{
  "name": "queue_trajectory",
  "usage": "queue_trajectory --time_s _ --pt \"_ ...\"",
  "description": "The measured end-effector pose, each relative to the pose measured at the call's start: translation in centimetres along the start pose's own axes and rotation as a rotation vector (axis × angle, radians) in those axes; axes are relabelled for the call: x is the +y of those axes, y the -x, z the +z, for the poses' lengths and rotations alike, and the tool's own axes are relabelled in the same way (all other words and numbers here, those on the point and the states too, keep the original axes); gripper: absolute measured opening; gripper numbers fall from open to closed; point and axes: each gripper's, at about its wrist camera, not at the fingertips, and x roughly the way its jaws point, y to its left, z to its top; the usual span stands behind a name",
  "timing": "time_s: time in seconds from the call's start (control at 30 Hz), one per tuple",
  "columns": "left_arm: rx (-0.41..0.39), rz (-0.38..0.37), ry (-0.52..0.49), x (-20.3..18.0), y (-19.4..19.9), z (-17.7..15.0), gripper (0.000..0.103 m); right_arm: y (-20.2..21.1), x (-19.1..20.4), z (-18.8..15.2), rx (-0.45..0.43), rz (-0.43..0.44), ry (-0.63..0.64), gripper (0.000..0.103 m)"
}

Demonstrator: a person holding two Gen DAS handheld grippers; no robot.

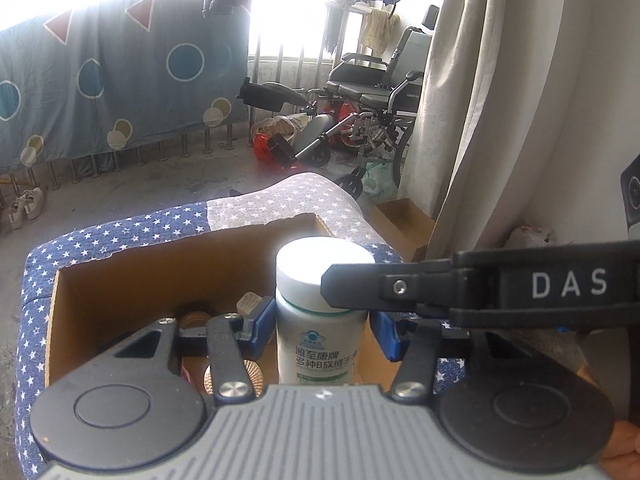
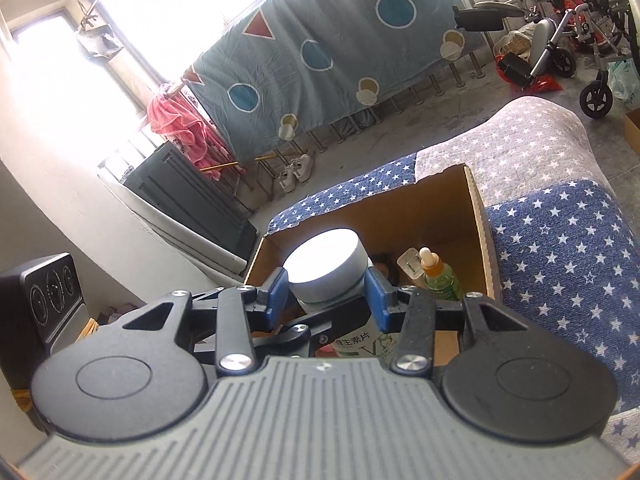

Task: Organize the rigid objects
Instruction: 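Lower the supplement jar into the box and open the right tool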

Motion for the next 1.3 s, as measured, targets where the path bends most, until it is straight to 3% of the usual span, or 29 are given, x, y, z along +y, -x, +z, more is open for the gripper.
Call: queue_trajectory --time_s 0.2,0.57,0.93,1.3 --pt "0.015 0.013 0.002 -0.2 -2.2 0.1 0.053 -1.2 -1.3 0.8 0.000 -0.013 0.024 0.042" --pt "0.117 -0.002 0.048 0.4 -7.6 -2.5 0.053 -6.5 -6.2 -1.3 0.080 -0.061 0.001 0.043" --pt "0.157 -0.015 0.054 0.5 -9.0 -3.8 0.052 -8.5 -6.8 -2.5 0.119 -0.095 0.066 0.042" --pt "0.144 -0.003 0.020 -0.7 -8.2 -3.6 0.076 -7.5 -7.0 -2.5 0.117 -0.086 0.036 0.050"
